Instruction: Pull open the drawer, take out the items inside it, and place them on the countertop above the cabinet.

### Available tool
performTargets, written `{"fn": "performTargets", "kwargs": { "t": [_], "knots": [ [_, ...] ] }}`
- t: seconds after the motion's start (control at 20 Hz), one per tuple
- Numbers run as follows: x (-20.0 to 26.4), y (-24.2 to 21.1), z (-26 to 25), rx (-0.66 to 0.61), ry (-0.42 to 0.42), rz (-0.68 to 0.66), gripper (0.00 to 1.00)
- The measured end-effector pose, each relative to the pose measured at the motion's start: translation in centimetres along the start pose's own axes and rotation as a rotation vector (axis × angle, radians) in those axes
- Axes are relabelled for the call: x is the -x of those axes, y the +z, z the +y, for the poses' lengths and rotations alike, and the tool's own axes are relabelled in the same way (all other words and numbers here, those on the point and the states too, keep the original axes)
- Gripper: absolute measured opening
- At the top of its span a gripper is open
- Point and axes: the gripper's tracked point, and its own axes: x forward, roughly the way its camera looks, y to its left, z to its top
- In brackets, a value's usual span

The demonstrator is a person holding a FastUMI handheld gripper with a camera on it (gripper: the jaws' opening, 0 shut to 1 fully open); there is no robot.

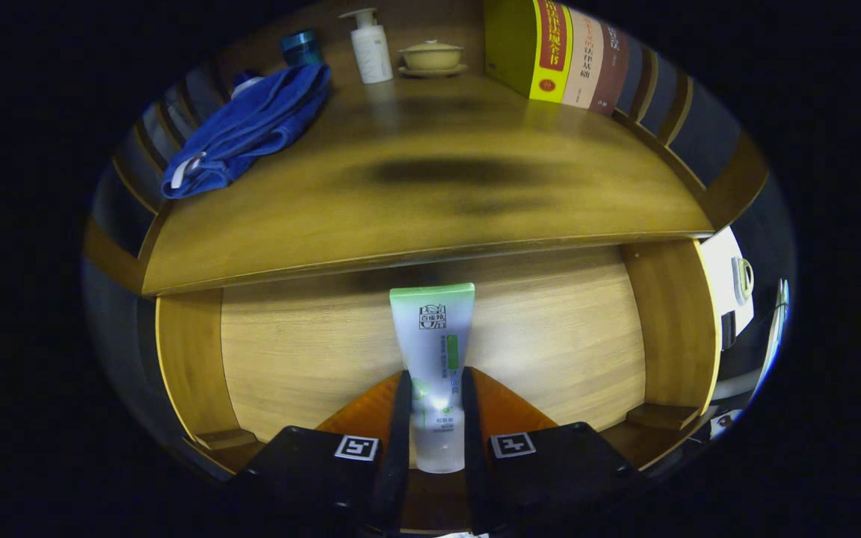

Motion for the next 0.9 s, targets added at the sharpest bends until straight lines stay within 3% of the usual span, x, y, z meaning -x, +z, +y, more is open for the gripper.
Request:
{"fn": "performTargets", "kwargs": {
  "t": [0.1,0.6,0.9],
  "knots": [
    [-0.5,0.5,-0.1,-0.002,0.015,-0.009,0.41],
    [6.1,4.7,0.5,0.024,0.036,-0.069,0.41],
    [6.5,7.7,1.3,0.031,0.032,-0.082,0.41]
  ]
}}
